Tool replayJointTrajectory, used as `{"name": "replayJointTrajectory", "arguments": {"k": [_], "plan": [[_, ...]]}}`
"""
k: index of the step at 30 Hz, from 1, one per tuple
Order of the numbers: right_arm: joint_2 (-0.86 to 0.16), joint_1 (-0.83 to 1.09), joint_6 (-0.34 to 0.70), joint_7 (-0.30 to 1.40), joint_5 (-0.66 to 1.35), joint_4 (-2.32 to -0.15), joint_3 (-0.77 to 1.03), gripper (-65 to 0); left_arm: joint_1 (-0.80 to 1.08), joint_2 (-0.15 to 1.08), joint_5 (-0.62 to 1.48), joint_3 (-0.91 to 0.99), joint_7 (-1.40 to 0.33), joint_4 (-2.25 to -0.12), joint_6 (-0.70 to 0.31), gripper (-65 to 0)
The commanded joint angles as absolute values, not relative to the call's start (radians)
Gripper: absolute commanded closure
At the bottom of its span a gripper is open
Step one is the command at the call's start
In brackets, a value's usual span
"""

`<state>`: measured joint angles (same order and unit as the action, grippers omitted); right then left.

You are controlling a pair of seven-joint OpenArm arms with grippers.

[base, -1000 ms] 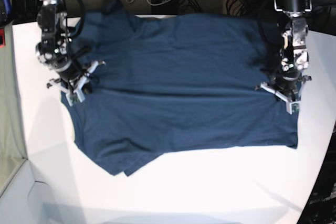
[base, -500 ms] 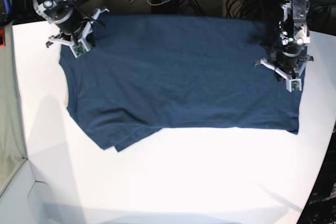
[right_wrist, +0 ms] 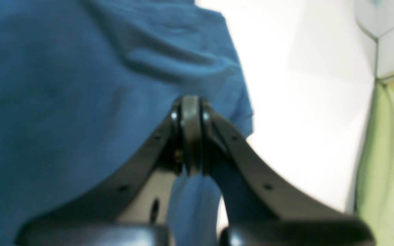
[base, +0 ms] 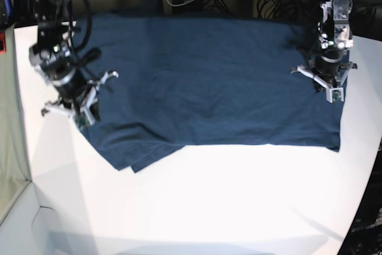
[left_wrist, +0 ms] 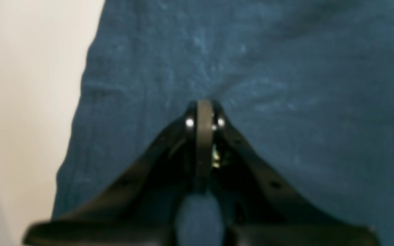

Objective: Layout the t-shirt on the table in an organized manner, then fold the t-shirt properly
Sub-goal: 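Drag the held shirt edge with both grippers toward the robot, then pull the shirt corner with the right gripper away from the left gripper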

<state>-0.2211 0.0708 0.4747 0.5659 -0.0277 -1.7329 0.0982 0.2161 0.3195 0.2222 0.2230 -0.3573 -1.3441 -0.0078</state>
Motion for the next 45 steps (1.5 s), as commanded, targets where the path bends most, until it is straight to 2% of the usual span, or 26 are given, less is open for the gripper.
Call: {"name": "replayJointTrajectory", "arguments": {"k": [1, 6, 10, 21, 31, 41, 45], "plan": [[-0.231, 0.019, 0.466, 0.555, -0.025, -1.693, 0.102, 0.0, 0.236, 0.321, 0.211, 0.220, -0.492, -1.307, -0.004, 0.0], [-0.234, -0.101, 0.466, 0.489, -0.025, -1.397, 0.105, 0.0, 0.240, 0.323, 0.214, 0.220, -0.493, -1.302, -0.004, 0.0], [-0.236, -0.064, 0.466, 0.414, -0.027, -1.328, 0.104, 0.0, 0.246, 0.320, 0.216, 0.220, -0.498, -1.311, -0.004, 0.0], [-0.240, 0.145, 0.466, 0.397, -0.025, -1.346, 0.105, 0.0, 0.317, 0.323, 0.213, 0.222, -0.498, -1.382, -0.004, 0.0], [-0.248, 0.243, 0.466, 0.404, -0.025, -1.635, 0.105, 0.0, 0.354, 0.314, 0.220, 0.328, -0.498, -1.460, -0.004, 0.0], [-0.246, 0.045, 0.466, 0.420, -0.027, -1.664, 0.093, 0.0, 0.360, 0.291, 0.219, 0.328, -0.498, -1.504, -0.004, 0.0], [-0.234, -0.085, 0.466, 0.564, -0.027, -1.638, 0.027, -0.4, 0.361, 0.288, 0.219, 0.328, -0.498, -1.521, -0.004, 0.0]]}}
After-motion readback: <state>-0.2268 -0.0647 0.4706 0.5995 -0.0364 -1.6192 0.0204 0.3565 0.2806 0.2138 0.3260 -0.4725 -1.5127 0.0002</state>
